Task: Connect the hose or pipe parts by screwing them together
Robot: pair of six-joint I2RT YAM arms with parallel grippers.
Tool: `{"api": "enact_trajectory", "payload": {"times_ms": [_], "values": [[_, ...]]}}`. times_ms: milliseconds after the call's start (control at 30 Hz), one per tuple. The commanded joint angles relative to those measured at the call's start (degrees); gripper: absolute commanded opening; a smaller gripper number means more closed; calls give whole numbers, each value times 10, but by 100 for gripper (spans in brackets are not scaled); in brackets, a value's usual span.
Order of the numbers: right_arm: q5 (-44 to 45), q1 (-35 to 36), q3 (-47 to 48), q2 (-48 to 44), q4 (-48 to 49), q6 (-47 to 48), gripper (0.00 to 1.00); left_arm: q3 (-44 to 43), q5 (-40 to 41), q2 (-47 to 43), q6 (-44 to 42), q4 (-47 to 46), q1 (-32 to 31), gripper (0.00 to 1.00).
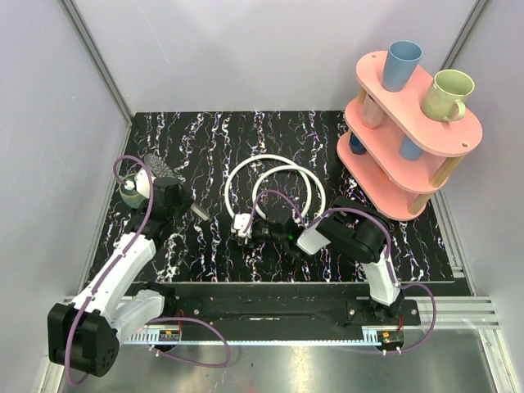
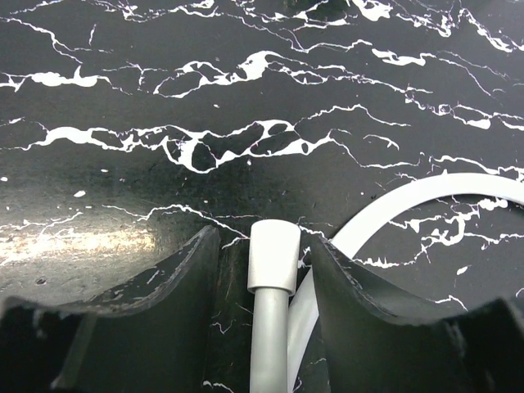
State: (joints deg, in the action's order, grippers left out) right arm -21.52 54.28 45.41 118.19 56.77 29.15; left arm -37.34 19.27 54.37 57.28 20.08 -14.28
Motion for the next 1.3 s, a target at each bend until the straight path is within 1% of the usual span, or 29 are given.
{"api": "enact_trajectory", "payload": {"times_ms": [0, 133, 233, 367, 567, 667, 700, 800, 833, 900, 933, 1000, 1033, 1200, 1233, 1267], "values": [[13, 6, -4, -24, -12, 10, 58, -9, -4, -4, 0, -39, 3, 0], [10, 1, -1, -36, -23, 9, 56, -9, -6, 0, 1, -42, 3, 0], [10, 0, -1, -37, -29, 9, 56, -12, -12, 5, 2, -43, 3, 0], [5, -3, -1, -40, -41, 11, 51, -17, -14, 5, 0, -43, 3, 0], [2, -6, 7, -36, -51, 9, 48, -19, -12, 8, -1, -43, 3, 0], [1, -7, 9, -35, -54, 9, 44, -23, -13, 14, -1, -43, 3, 0], [1, -7, 11, -33, -55, 11, 39, -23, -13, 14, -2, -43, 3, 0], [-4, -7, 14, -31, -57, 9, 34, -24, -15, 15, -2, -43, 3, 0], [-15, -7, 16, -31, -49, 7, 26, -23, -15, 15, -1, -40, 3, 0], [-27, -6, 24, -31, -44, -3, 15, -20, -9, 14, 4, -29, 3, 0], [-44, -6, 25, -35, -30, -7, 6, -19, -5, 12, 5, -18, 3, 0], [-54, -6, 14, -56, -8, -11, 0, -17, 3, 1, 7, -9, 3, 0], [-60, -6, 8, -66, 19, -13, 0, -18, 4, -2, 7, -3, 3, 0], [-79, -8, -32, -138, 51, -14, 0, -33, -20, -24, 16, 8, 3, 0], [-85, -8, -43, -146, 89, -21, 0, -35, -30, -29, 20, 6, 3, 0], [-85, -9, -51, -154, 107, -29, 0, -34, -39, -36, 27, 2, 3, 0]]}}
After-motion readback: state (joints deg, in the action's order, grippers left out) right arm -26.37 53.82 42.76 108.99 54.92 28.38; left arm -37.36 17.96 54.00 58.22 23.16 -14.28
